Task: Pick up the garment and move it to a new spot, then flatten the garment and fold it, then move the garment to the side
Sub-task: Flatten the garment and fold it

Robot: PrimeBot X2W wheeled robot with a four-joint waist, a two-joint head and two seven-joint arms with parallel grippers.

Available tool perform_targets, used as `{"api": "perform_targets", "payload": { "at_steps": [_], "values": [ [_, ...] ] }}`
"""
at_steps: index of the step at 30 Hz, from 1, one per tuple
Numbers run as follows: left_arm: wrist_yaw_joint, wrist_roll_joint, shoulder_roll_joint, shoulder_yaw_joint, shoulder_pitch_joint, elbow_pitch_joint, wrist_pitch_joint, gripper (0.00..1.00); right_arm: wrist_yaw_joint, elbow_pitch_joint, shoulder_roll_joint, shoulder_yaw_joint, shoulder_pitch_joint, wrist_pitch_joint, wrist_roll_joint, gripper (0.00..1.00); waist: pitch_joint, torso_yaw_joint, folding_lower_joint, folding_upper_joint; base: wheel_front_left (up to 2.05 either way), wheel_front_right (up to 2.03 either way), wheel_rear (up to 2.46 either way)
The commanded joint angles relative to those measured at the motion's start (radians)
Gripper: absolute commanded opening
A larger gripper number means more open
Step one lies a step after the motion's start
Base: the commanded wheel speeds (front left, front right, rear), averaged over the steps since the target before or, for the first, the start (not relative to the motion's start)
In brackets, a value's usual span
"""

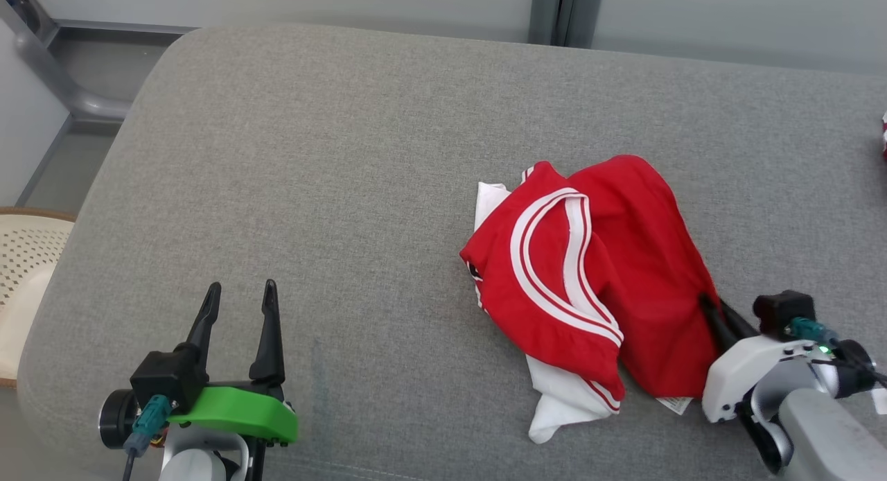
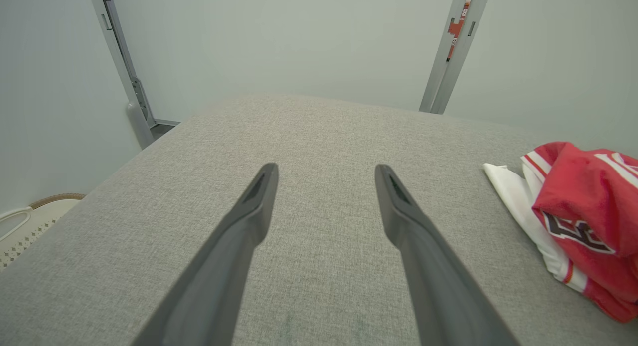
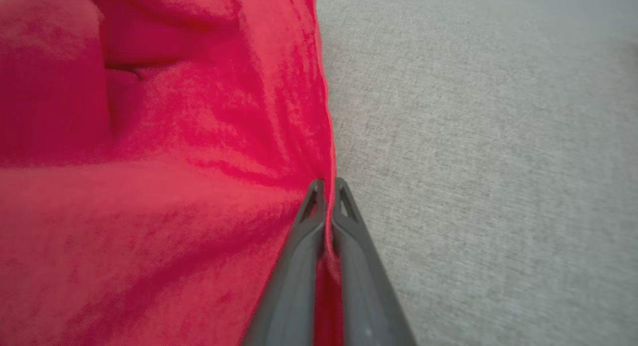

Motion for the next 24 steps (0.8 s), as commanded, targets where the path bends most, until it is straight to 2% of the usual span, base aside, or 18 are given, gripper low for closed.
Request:
{"api": "perform_targets", "payload": {
  "at_steps": [1,7,10,11,12,18,24],
  "values": [
    [0.003,0.006,0.001,0.002,0.003,0.001,0.000,1.00,-0.001,0.010,-0.026,-0.027,-0.015,-0.012,0.019,0.00,-0.009,-0.009,0.0000,0.0000,0.00,0.00,0.00],
    [0.001,0.014,0.001,0.002,0.017,0.003,0.000,1.00,-0.001,0.038,-0.094,-0.153,-0.001,-0.041,0.041,0.00,-0.031,-0.025,0.0000,0.0000,0.00,0.00,0.00],
    [0.000,0.015,0.001,0.007,0.024,0.005,0.000,1.00,-0.001,0.048,-0.105,-0.200,0.026,-0.047,0.047,0.00,-0.040,-0.034,0.0000,0.0000,0.00,0.00,0.00],
    [0.000,0.015,0.001,0.009,0.025,0.004,0.000,1.00,-0.001,0.046,-0.107,-0.209,0.030,-0.050,0.046,0.27,-0.044,-0.038,0.0000,0.0000,0.00,0.00,0.00],
    [-0.001,0.015,0.001,0.010,0.027,0.004,0.000,1.00,-0.001,0.039,-0.105,-0.214,0.033,-0.054,0.046,0.98,-0.046,-0.041,0.0000,0.0000,0.00,0.00,0.00],
    [-0.006,0.026,0.001,0.026,0.046,0.003,0.000,1.00,-0.001,-0.047,-0.071,-0.257,0.061,-0.068,0.026,1.00,-0.070,-0.071,0.0000,0.0000,0.00,0.00,0.00],
    [-0.010,0.037,0.001,0.039,0.051,0.002,0.000,1.00,-0.001,-0.268,-0.011,-0.316,0.134,-0.070,-0.027,1.00,-0.088,-0.100,0.0000,0.0000,0.00,0.00,0.00]
  ]
}}
